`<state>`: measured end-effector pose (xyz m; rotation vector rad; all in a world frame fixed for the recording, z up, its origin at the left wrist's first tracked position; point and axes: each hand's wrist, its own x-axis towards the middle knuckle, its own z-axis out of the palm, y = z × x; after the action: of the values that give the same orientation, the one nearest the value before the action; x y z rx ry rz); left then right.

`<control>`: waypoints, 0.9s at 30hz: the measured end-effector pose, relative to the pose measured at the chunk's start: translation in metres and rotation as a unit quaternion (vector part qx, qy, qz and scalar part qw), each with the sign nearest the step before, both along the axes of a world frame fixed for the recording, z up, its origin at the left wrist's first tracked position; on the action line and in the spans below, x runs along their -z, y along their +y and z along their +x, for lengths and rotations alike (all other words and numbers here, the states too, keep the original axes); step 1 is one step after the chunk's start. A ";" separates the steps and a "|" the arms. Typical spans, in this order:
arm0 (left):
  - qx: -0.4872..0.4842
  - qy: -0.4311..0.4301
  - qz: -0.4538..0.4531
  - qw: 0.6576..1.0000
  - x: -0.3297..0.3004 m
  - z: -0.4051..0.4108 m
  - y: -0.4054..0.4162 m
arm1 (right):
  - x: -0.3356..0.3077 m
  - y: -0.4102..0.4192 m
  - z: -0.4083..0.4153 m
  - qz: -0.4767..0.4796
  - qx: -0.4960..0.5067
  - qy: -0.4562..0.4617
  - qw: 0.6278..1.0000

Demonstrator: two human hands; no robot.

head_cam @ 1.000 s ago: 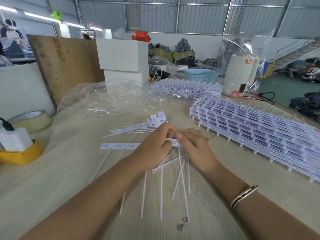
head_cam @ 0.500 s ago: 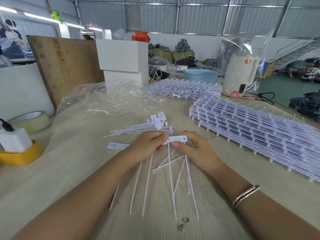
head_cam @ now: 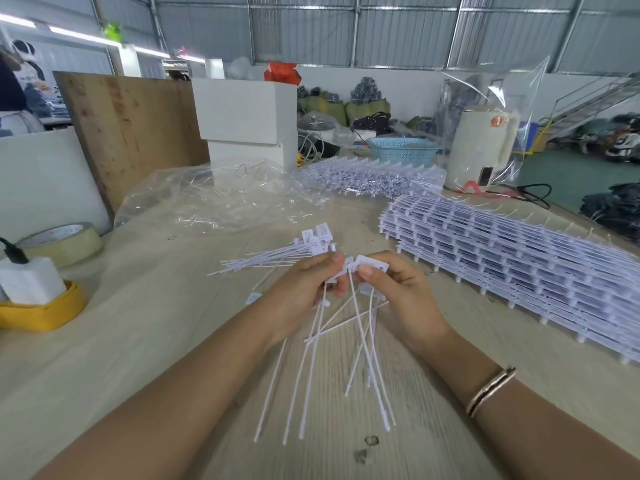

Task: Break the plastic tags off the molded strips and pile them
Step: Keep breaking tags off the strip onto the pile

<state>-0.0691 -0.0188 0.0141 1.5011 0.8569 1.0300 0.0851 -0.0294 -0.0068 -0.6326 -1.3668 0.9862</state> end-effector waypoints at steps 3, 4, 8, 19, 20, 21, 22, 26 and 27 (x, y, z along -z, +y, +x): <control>0.003 -0.012 -0.005 1.000 -0.004 0.002 -0.004 | 0.000 0.001 0.000 -0.014 -0.021 0.028 0.999; 0.003 -0.018 -0.007 1.000 -0.004 0.003 -0.005 | 0.001 0.002 0.001 -0.021 -0.025 0.037 0.999; 0.013 -0.049 -0.006 0.999 -0.003 0.007 -0.006 | 0.003 0.004 0.003 -0.029 -0.029 0.038 0.998; -0.101 0.168 0.170 0.966 0.004 -0.015 0.009 | -0.001 0.009 0.022 -0.093 0.154 -0.101 0.979; -0.105 0.200 0.185 0.956 0.006 -0.015 0.010 | 0.003 0.013 0.021 -0.077 0.208 -0.182 0.958; -0.105 0.218 0.194 0.951 0.007 -0.014 0.011 | 0.006 0.016 0.021 -0.066 0.256 -0.260 0.929; -0.103 0.227 0.198 0.948 0.009 -0.013 0.012 | 0.008 0.019 0.022 -0.062 0.293 -0.321 0.899; -0.083 0.288 0.220 0.928 0.014 -0.009 0.013 | 0.009 0.017 0.022 -0.069 0.365 -0.426 0.825; -0.079 0.292 0.233 0.924 0.015 -0.008 0.012 | 0.008 0.014 0.020 -0.045 0.367 -0.423 0.827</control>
<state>-0.0766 -0.0067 -0.0007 2.2396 1.2178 0.9522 0.1054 -0.0152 -0.0143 -1.6524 -1.6000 0.0922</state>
